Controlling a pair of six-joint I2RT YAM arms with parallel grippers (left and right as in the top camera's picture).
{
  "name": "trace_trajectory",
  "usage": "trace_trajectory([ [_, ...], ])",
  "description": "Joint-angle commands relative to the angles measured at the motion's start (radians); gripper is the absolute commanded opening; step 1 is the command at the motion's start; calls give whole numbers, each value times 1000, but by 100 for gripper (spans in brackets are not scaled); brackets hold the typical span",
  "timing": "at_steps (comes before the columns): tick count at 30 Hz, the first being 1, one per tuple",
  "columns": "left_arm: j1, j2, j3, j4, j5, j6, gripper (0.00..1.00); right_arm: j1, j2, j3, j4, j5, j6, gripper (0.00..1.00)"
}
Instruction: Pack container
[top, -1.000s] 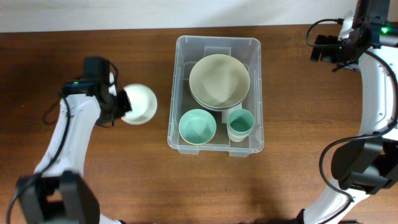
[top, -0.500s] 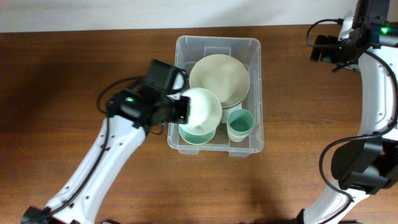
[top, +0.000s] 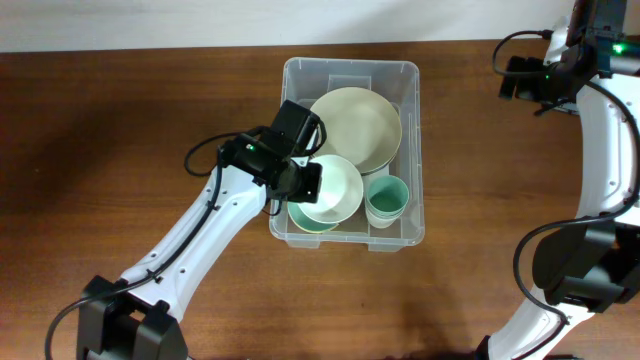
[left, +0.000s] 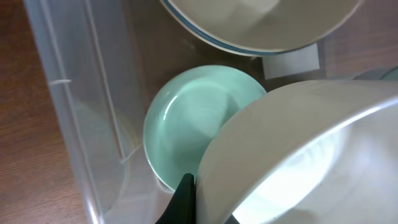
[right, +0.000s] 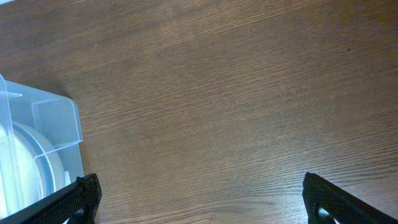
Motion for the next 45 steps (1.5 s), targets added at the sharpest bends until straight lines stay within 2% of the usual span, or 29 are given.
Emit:
trace_trajectory([
  [1, 1, 5, 7, 2, -37, -39, 1, -5, -10, 9, 0, 8, 11, 99],
  [7, 0, 5, 7, -2, -37, -46, 1, -5, -10, 9, 0, 8, 11, 99],
  [9, 0, 5, 7, -2, -37, -45, 4, -5, -10, 9, 0, 8, 11, 99],
  [10, 0, 5, 7, -2, -37, -45, 11, -5, -10, 9, 0, 8, 11, 99],
  [11, 0, 5, 7, -2, -37, -45, 29, -5, -10, 9, 0, 8, 11, 99],
  [12, 1, 5, 7, -5, -38, -45, 55, -5, -10, 9, 0, 8, 11, 99],
  [14, 1, 5, 7, -9, -39, -45, 68, -5, -10, 9, 0, 9, 11, 99],
  [15, 1, 5, 7, -10, -41, -45, 71, -5, -10, 9, 0, 9, 11, 99],
  [24, 50, 5, 8, -14, -60, -45, 72, -5, -10, 9, 0, 8, 11, 99],
  [29, 151, 5, 8, -35, -67, -45, 73, -5, -10, 9, 0, 8, 11, 99],
  [30, 214, 5, 8, -35, -76, -45, 73, -5, -10, 9, 0, 9, 11, 99],
  [34, 319, 5, 8, -35, -136, -45, 73, -5, -10, 9, 0, 8, 11, 99],
  [40, 473, 5, 8, -35, -141, -45, 73, -5, -10, 9, 0, 9, 11, 99],
  [45, 500, 5, 8, -34, -137, -45, 73, -5, -10, 9, 0, 8, 11, 99],
])
